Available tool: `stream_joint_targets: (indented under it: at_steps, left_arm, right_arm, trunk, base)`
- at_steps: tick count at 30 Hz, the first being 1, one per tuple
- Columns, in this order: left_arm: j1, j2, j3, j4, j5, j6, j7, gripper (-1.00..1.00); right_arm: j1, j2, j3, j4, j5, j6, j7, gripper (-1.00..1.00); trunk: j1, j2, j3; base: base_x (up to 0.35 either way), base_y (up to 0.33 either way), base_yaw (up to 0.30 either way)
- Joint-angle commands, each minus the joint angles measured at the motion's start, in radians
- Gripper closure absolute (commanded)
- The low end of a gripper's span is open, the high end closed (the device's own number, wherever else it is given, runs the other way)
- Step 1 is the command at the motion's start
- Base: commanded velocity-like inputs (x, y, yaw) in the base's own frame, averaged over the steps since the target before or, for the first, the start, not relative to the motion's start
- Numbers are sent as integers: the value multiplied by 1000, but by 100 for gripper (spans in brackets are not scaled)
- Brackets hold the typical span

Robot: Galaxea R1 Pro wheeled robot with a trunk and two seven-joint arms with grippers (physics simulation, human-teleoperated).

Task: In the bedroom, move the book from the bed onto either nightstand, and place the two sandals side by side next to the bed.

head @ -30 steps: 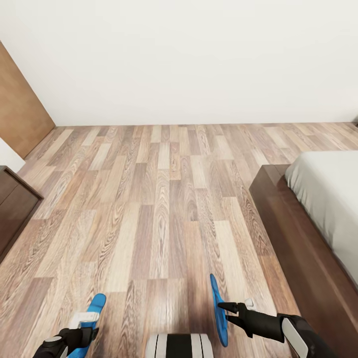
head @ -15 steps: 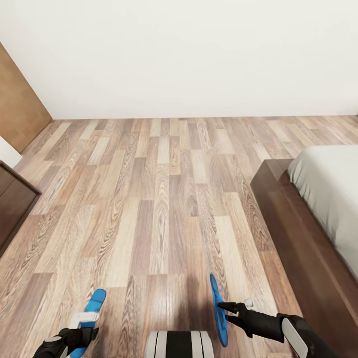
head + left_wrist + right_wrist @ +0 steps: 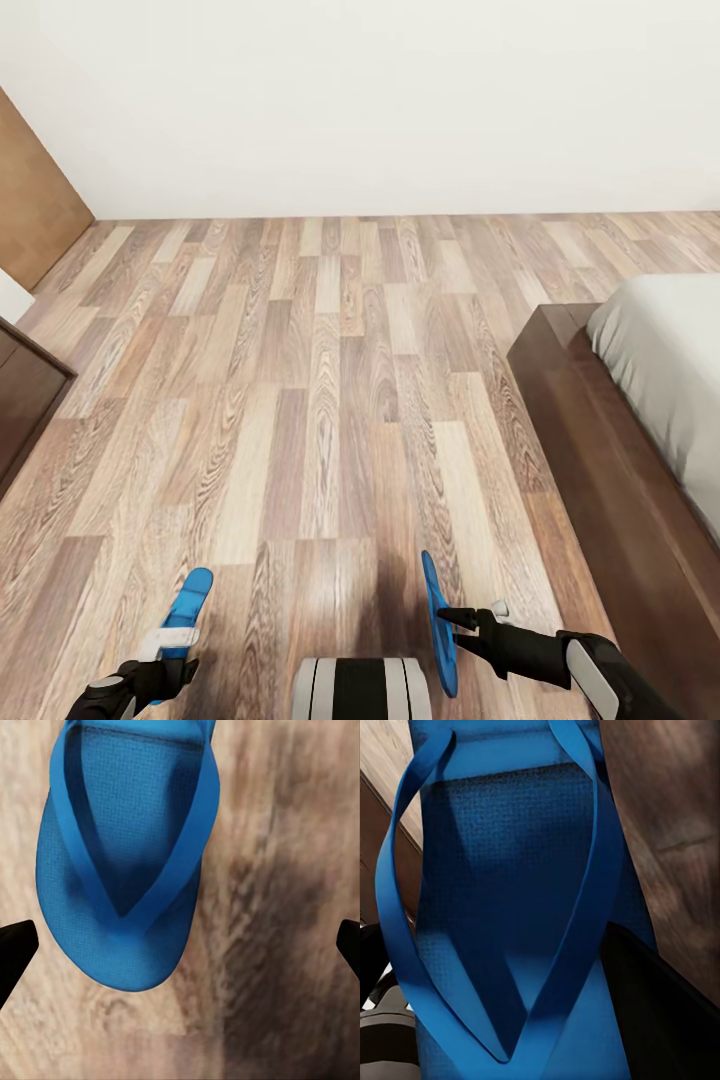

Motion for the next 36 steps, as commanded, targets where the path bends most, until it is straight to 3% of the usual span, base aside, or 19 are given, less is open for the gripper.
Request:
stream_joint_targets:
  at_steps: [1, 36]
  left_arm:
    - [0, -1, 7, -2, -9, 5, -9, -100]
    - [0, -1, 7, -2, -9, 4, -9, -100]
  right_arm:
    - [0, 0, -2, 0, 0, 5, 1, 100]
    - [0, 2, -2, 0, 0, 5, 1, 100]
  trunk:
    - [0, 0, -1]
    - [0, 0, -1]
  base:
    - [0, 0, 0]
    - [42, 0, 0]
